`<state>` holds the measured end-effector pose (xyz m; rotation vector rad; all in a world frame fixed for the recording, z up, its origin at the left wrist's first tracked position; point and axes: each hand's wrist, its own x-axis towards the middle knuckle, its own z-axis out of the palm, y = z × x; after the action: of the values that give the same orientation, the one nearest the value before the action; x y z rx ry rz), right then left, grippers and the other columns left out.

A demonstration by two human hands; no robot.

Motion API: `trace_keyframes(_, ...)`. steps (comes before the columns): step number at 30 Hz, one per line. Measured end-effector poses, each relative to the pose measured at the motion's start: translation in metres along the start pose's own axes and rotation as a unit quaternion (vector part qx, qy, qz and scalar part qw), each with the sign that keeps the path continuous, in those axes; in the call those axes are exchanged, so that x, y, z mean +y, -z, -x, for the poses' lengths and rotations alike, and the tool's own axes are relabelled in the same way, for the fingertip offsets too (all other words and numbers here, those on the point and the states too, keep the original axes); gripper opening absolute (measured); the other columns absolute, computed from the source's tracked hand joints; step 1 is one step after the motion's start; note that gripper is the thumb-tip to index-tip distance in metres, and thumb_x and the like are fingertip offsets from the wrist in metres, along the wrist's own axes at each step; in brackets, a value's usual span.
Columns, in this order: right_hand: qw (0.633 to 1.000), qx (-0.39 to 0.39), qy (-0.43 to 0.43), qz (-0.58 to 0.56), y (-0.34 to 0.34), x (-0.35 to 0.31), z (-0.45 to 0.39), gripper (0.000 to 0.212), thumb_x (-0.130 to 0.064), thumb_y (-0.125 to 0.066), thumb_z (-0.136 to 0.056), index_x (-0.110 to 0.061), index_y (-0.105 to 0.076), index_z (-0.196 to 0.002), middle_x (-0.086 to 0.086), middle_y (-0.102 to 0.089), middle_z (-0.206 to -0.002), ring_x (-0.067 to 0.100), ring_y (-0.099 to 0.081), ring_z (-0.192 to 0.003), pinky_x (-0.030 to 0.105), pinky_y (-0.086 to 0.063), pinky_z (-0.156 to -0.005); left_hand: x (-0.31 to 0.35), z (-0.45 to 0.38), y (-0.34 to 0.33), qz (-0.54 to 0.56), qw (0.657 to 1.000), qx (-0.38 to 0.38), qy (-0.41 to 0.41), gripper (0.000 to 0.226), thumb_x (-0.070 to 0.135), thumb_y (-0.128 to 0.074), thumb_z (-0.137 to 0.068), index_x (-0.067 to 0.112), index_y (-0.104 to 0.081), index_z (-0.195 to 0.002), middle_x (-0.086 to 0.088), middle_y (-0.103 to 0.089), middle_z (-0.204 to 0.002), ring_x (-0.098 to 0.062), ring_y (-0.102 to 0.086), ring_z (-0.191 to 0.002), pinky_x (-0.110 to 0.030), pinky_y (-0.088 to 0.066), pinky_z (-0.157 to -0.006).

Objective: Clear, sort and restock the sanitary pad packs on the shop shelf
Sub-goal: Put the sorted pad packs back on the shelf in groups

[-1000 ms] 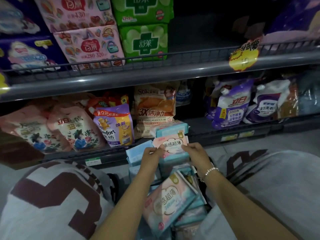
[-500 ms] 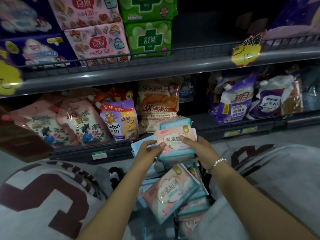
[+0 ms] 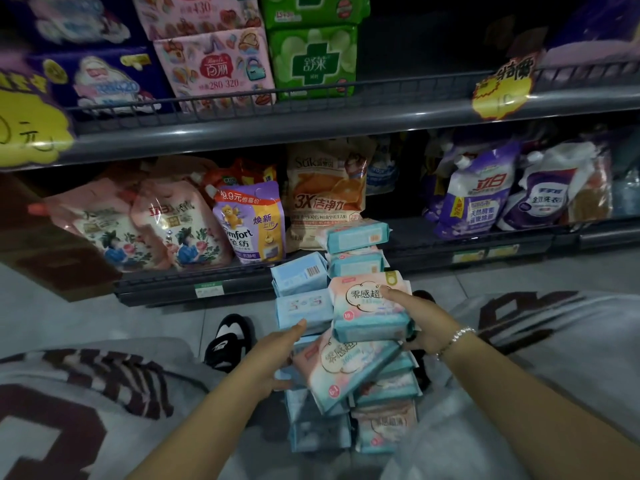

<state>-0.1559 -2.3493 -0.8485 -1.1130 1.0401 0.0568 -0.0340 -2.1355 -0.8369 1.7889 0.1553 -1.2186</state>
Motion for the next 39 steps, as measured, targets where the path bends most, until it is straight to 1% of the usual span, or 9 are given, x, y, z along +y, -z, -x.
trace_keyframes(7, 0.999, -0.01, -0.03, -0.02, -0.002, 0.002, 0.002, 0.069, -0.052, -0.08, -0.053, -0.015, -0.069, -0.11, 0.011, -0.071, -0.109, 0.034, -0.066, -0.102, 0.056, -0.054, -0.084, -0.006, -0.011, -0.014, 0.112, 0.994, 0.007, -0.01, 0.007, 0.014, -0.058, -0.095, 0.011, -0.061, -0.1, -0.012, -0.066, -0.093, -0.025, -0.062, -0.086, -0.046, -0.048, -0.096)
trace_keyframes(12, 0.997, -0.006, -0.03, -0.075, 0.005, -0.004, -0.003, 0.063, -0.047, -0.08, -0.06, -0.016, -0.068, -0.113, 0.01, -0.072, -0.11, 0.032, -0.068, -0.098, 0.051, -0.057, -0.071, 0.014, -0.028, -0.017, 0.107, 0.991, 0.034, -0.076, 0.027, 0.015, -0.068, -0.088, -0.001, -0.064, -0.11, -0.013, -0.072, -0.098, -0.025, -0.067, -0.086, -0.03, -0.053, -0.071)
trace_keyframes(16, 0.992, 0.023, 0.002, -0.128, 0.01, -0.015, -0.006, 0.039, -0.044, -0.076, -0.072, -0.019, -0.068, -0.101, 0.007, -0.072, -0.103, 0.027, -0.067, -0.09, 0.041, -0.055, -0.066, 0.04, -0.033, -0.026, 0.135, 0.983, 0.017, -0.122, 0.005, 0.008, -0.063, -0.091, 0.012, -0.064, -0.095, -0.003, -0.069, -0.083, -0.016, -0.066, -0.07, -0.022, -0.05, -0.055)
trace_keyframes(20, 0.986, 0.045, 0.029, -0.16, 0.017, -0.025, -0.013, 0.033, -0.041, -0.071, -0.08, -0.017, -0.066, -0.103, 0.008, -0.071, -0.102, 0.027, -0.067, -0.089, 0.048, -0.054, -0.081, 0.048, -0.052, -0.04, 0.111, 0.979, -0.013, -0.17, 0.039, 0.012, -0.064, -0.091, 0.018, -0.058, -0.128, -0.003, -0.064, -0.126, -0.023, -0.061, -0.112, -0.041, -0.05, -0.091)
trace_keyframes(23, 0.984, 0.053, 0.041, -0.164, 0.021, -0.034, -0.017, 0.033, -0.044, -0.069, -0.082, -0.018, -0.066, -0.103, 0.007, -0.072, -0.098, 0.026, -0.067, -0.087, 0.043, -0.053, -0.075, 0.054, -0.061, -0.046, 0.109, 0.978, -0.004, -0.18, 0.068, 0.016, -0.073, -0.085, 0.023, -0.041, -0.144, 0.0, -0.043, -0.144, -0.024, -0.044, -0.132, -0.042, -0.037, -0.109)
trace_keyframes(27, 0.984, 0.039, 0.061, -0.165, 0.023, -0.044, -0.02, 0.031, -0.042, -0.067, -0.084, -0.017, -0.065, -0.102, 0.004, -0.075, -0.084, 0.023, -0.069, -0.081, 0.041, -0.053, -0.074, 0.066, -0.071, -0.047, 0.136, 0.977, -0.009, -0.165, 0.072, 0.024, -0.078, -0.079, 0.019, -0.043, -0.142, -0.004, -0.052, -0.138, -0.026, -0.05, -0.126, -0.037, -0.038, -0.101)
trace_keyframes(31, 0.983, 0.012, 0.091, -0.157, 0.021, -0.062, -0.016, 0.041, -0.042, -0.068, -0.082, -0.014, -0.064, -0.111, 0.004, -0.076, -0.091, 0.018, -0.072, -0.077, 0.037, -0.055, -0.07, 0.088, -0.069, -0.039, 0.119, 0.977, -0.013, -0.175, 0.073, 0.043, -0.086, -0.054, 0.014, -0.063, -0.117, -0.007, -0.071, -0.113, -0.027, -0.065, -0.107, -0.05, -0.048, -0.098)
trace_keyframes(35, 0.977, -0.014, 0.142, -0.158, 0.02, -0.103, -0.001, 0.046, -0.04, -0.067, -0.084, -0.012, -0.06, -0.12, 0.006, -0.075, -0.099, 0.019, -0.073, -0.084, 0.036, -0.057, -0.067, 0.123, -0.058, -0.031, 0.122, 0.955, 0.007, -0.27, 0.04, 0.022, -0.077, -0.079, 0.011, -0.063, -0.116, -0.012, -0.071, -0.11, -0.029, -0.07, -0.097, -0.05, -0.054, -0.09)
trace_keyframes(39, 0.962, -0.046, 0.226, -0.143, 0.019, -0.16, 0.025, 0.062, -0.04, -0.07, -0.072, -0.012, -0.057, -0.126, 0.008, -0.071, -0.113, 0.023, -0.069, -0.102, 0.039, -0.058, -0.076, 0.167, -0.036, -0.031, 0.155, 0.927, 0.03, -0.341, 0.039, 0.02, -0.074, -0.083, 0.02, -0.06, -0.119, -0.01, -0.071, -0.107, -0.032, -0.07, -0.093, -0.053, -0.057, -0.077)
